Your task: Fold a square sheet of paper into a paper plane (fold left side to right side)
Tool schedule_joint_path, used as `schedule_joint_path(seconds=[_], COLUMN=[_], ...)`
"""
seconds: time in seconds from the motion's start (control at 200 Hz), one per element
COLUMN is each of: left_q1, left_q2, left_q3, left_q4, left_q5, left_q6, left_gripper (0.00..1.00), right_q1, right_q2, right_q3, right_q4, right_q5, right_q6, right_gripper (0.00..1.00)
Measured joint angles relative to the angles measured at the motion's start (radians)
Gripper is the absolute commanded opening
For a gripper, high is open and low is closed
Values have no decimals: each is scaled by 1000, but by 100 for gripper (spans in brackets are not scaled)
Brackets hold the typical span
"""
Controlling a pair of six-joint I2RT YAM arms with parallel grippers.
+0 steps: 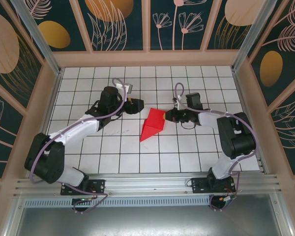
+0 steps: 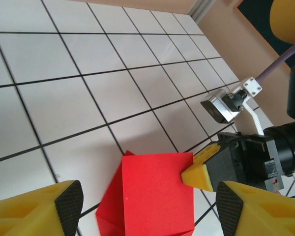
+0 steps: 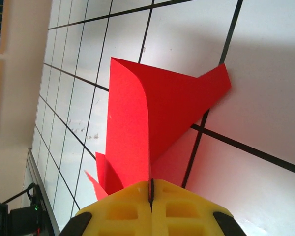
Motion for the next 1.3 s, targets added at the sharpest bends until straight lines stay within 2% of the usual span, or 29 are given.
schedule_joint_path(seconds=[0.24,0.38,0.781,0.956,1.301], left_q1=[-69,-114,-232,-252,-344], left_q2=[-104,-164,-151,-151,-105], left_q3=[-52,-54,-55,-55,-55], left_q4=[-146,-178,-256,-255,-256], left_q5=[-118,-175,-336,-367,-372], left_q6=[58,64,79,79,77], left_gripper=[73,72,69,68,69], right_q1=[43,46,48,48,34], right_q2=[-1,1,98,159,284], right_q3=[100,138,315,395,501], right_q4=[-95,-137,-298,-404,-543], right_q5=[71,85,91,79,8], right_q6=[89,118,106,56,0], right_gripper=[0,0,0,0,1])
